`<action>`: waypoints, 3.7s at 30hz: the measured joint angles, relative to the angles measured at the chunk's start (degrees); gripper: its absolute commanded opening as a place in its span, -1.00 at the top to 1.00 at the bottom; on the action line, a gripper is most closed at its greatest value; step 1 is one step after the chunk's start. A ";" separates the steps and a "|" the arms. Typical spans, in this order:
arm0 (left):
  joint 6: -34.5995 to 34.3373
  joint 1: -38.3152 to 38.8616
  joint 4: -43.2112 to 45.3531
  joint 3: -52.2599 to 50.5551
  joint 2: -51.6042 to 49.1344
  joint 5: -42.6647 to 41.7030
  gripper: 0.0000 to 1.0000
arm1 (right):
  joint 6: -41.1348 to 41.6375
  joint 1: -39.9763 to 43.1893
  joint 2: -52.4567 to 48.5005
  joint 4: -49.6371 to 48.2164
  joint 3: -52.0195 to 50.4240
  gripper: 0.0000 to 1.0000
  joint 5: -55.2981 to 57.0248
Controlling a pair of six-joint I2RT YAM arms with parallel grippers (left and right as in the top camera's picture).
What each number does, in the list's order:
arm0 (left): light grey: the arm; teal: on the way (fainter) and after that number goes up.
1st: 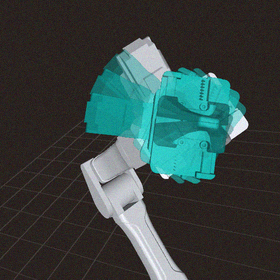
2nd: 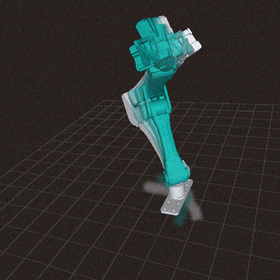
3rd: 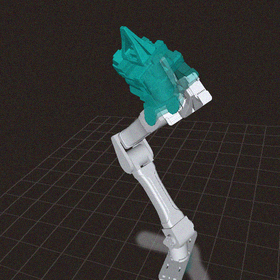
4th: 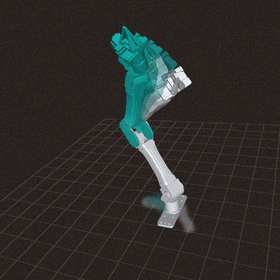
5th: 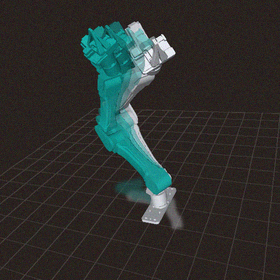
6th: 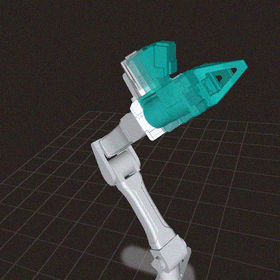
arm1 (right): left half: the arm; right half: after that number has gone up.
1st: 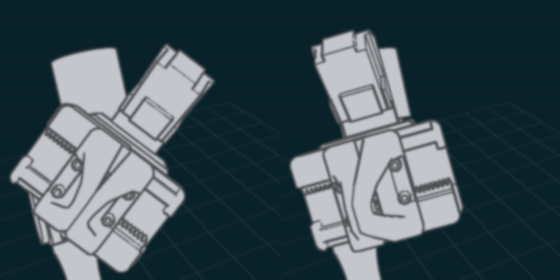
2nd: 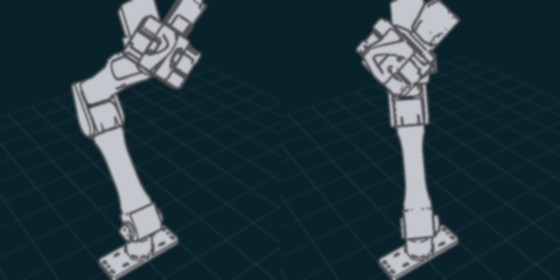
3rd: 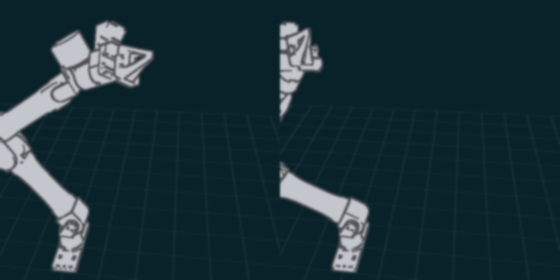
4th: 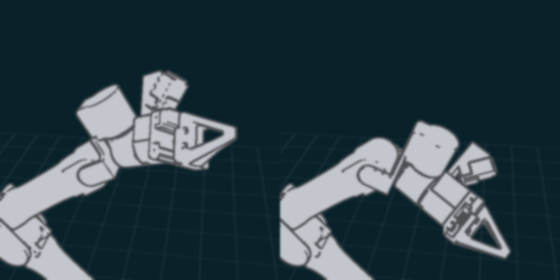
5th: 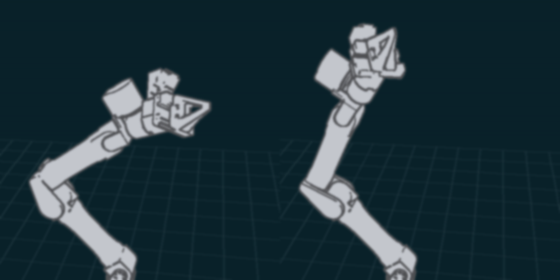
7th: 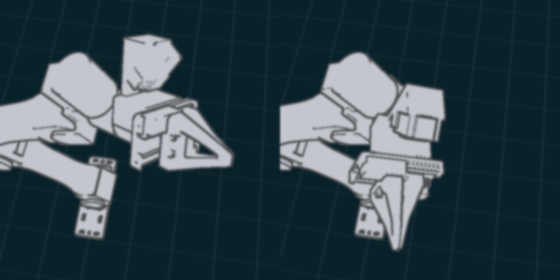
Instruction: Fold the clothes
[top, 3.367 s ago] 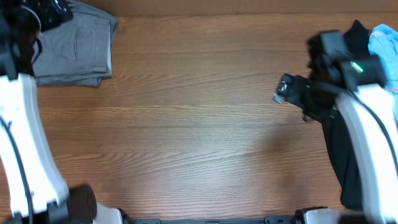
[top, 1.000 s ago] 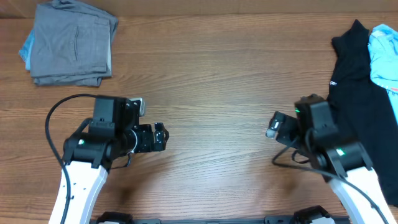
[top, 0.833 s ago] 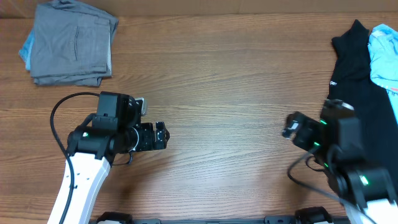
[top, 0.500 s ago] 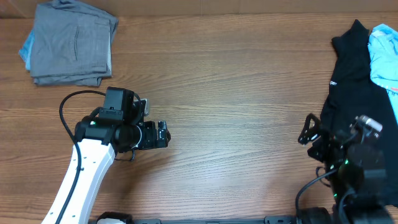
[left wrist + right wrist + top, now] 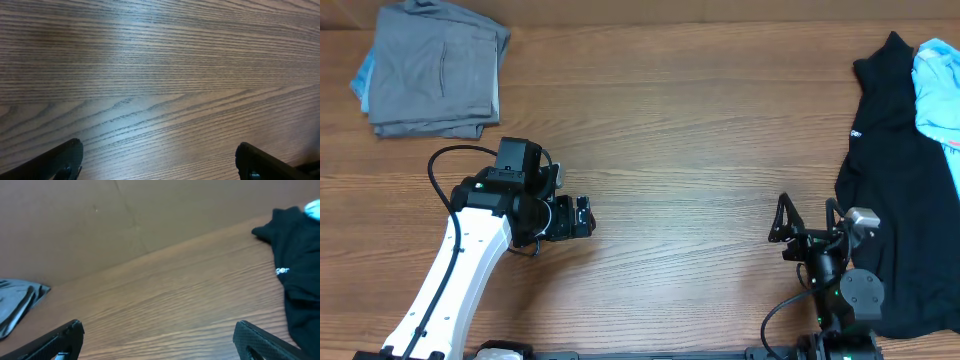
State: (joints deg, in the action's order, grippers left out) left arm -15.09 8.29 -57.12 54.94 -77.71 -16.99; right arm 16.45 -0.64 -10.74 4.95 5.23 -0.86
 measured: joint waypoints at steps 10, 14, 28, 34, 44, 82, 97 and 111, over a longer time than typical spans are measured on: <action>0.00 0.00 0.00 0.00 0.00 0.00 -0.99 | -1.16 5.66 8.72 -1.03 -2.54 -1.00 -0.02; 0.00 0.00 0.00 0.00 0.00 0.00 -1.00 | -1.31 5.86 9.90 -2.34 -4.00 -1.00 1.07; 0.00 0.00 0.00 0.00 0.00 0.00 -1.00 | -7.96 5.86 9.90 0.15 -4.17 -1.00 -0.15; 0.00 0.00 0.00 0.00 0.00 0.00 -1.00 | -9.44 5.86 9.90 0.17 -4.17 -1.00 -0.39; 0.00 0.00 0.00 0.00 0.00 0.00 -1.00 | -10.08 5.86 9.90 0.20 -4.17 -1.00 -0.37; 5.84 0.00 53.75 -42.40 51.21 1.11 -1.00 | -10.27 5.86 9.90 0.20 -4.17 -1.00 -0.39; 7.85 -0.02 61.42 -49.83 65.05 10.71 -1.00 | -10.27 5.86 9.90 0.17 -4.17 -1.00 -0.39; 9.35 -2.84 58.69 -54.42 76.83 15.02 -1.00 | -10.29 5.86 9.90 0.20 -4.17 -1.00 -0.42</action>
State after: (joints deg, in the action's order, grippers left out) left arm -5.74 5.45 1.56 0.51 -0.89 -1.98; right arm 6.15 5.21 -0.84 5.15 1.06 -1.28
